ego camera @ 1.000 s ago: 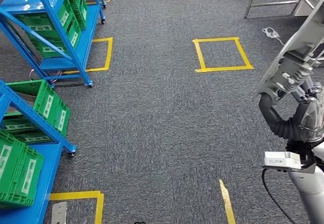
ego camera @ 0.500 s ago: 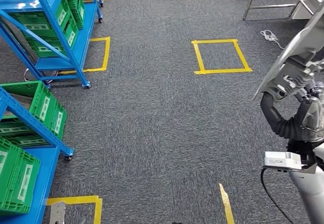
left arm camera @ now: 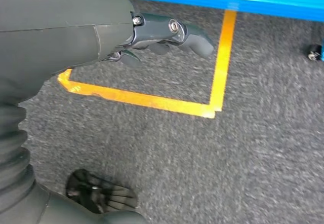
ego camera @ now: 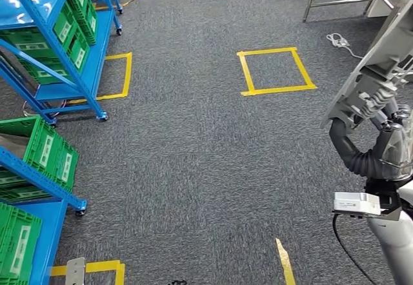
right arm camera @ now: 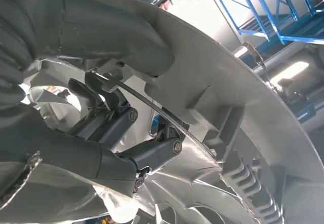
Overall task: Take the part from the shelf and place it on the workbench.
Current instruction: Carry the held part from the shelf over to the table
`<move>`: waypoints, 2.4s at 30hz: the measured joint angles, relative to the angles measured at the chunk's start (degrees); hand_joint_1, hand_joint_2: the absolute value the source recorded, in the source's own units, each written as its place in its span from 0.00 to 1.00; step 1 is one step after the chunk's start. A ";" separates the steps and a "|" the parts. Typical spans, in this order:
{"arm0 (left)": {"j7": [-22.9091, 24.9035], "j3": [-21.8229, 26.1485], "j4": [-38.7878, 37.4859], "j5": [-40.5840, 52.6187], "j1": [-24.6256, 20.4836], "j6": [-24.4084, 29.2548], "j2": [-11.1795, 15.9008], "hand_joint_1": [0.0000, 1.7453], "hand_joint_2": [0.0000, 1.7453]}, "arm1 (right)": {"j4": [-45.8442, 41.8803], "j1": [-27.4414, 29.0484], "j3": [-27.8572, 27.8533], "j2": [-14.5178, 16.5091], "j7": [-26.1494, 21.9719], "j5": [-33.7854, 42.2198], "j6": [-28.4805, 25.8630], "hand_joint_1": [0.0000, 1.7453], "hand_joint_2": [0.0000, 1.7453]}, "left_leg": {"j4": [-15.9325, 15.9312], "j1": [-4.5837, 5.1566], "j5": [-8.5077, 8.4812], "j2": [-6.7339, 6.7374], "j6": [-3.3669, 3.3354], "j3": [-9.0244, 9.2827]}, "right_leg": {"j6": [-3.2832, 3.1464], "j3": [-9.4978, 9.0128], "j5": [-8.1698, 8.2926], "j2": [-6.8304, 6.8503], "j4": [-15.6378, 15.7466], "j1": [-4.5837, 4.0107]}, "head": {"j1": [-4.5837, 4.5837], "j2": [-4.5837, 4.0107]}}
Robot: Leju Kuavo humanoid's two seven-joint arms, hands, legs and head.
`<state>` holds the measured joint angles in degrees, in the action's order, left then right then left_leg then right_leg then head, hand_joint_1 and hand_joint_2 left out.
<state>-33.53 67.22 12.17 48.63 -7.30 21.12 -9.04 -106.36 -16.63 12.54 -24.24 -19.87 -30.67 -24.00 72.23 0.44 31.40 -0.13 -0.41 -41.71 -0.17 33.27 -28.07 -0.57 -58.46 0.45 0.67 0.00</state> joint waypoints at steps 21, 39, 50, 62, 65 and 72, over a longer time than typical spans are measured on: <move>0.72 0.02 0.03 -0.55 -0.55 1.47 -0.21 0.00 1.00 | -0.07 0.42 0.03 0.03 0.09 1.91 0.31 1.00 1.00 | -13.45 0.09 -6.70 0.01 -0.45 5.47 | 2.85 0.68 0.00 0.69 -0.15 1.06 | 0.22 0.00; 0.98 0.03 0.04 -0.59 -0.68 2.05 -0.29 0.00 1.00 | -0.15 0.66 -0.14 0.01 0.08 2.54 0.36 1.00 1.00 | -14.06 0.04 -5.53 -0.15 -1.74 6.98 | 2.59 1.43 -1.06 -1.02 -1.24 0.58 | 0.26 0.00; 0.69 -0.50 0.04 0.20 -0.74 1.83 -0.39 0.00 1.00 | -0.13 1.46 -1.32 0.02 -0.34 5.30 1.13 1.00 1.00 | -13.39 0.70 -4.43 3.51 -1.29 7.49 | 2.98 1.20 0.37 4.48 -0.30 0.29 | 0.39 0.00; 0.70 -0.62 0.04 -0.27 -0.59 1.72 -0.36 0.00 1.00 | -0.13 2.66 -2.40 0.03 -0.46 4.78 0.98 1.00 1.00 | -3.00 -0.06 -1.74 -0.31 -0.30 2.79 | 0.95 0.71 0.60 -2.54 -0.10 0.46 | -0.22 0.00; 0.73 -0.64 0.04 -0.33 -0.68 1.68 -0.27 0.00 1.00 | -0.16 2.82 -2.71 0.03 -0.46 4.69 0.92 1.00 1.00 | -11.76 -0.13 -5.00 -2.97 -0.86 6.44 | 1.38 1.04 0.66 -4.13 -0.16 0.58 | -0.21 0.00; 0.79 -0.64 0.04 -0.32 -0.78 1.66 -0.45 0.00 1.00 | -0.33 3.85 -3.85 -0.02 -0.39 4.62 0.80 1.00 1.00 | -14.05 -0.17 -5.34 -0.32 -2.21 7.16 | 2.89 6.12 -4.00 -0.58 -8.71 0.65 | 0.10 0.00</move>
<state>-32.74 66.58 12.22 48.31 -8.08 22.77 -9.49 -106.68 -12.78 8.69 -24.26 -20.26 -26.05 -23.20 58.18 0.27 26.05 -0.44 -2.62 -34.55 2.72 39.39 -32.07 -1.15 -67.17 1.10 0.78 0.00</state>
